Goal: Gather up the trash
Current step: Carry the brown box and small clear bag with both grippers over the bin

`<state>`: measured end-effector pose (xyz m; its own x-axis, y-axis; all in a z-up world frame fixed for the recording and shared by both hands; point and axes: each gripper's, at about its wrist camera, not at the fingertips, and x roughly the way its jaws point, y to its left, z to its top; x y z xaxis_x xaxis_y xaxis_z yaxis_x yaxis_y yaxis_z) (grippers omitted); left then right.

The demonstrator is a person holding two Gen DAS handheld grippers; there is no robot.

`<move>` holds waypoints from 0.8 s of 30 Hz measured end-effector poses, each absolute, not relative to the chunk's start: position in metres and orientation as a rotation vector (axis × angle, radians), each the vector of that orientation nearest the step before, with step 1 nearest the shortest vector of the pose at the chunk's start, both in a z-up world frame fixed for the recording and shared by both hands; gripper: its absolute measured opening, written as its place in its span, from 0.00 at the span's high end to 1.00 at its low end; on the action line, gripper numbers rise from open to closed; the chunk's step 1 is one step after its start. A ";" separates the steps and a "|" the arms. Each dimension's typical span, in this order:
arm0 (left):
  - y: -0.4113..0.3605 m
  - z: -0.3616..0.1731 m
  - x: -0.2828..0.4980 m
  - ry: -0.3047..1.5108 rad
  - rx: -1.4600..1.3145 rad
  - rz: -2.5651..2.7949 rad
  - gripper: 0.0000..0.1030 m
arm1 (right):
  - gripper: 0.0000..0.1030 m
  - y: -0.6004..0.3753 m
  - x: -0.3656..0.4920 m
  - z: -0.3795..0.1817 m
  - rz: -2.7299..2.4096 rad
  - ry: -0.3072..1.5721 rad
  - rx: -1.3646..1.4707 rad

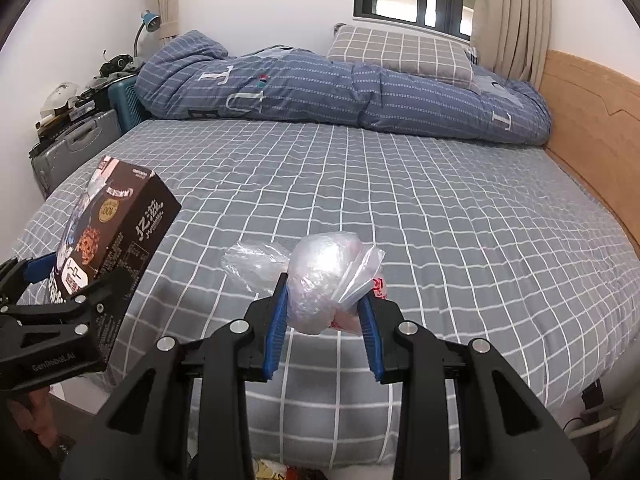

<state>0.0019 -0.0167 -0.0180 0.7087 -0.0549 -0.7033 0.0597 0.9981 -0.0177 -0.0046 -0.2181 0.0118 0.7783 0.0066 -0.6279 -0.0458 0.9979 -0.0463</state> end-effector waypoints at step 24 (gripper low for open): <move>-0.016 -0.050 -0.088 0.853 0.031 -0.065 0.09 | 0.69 -0.212 -0.091 -0.011 0.050 0.727 -0.039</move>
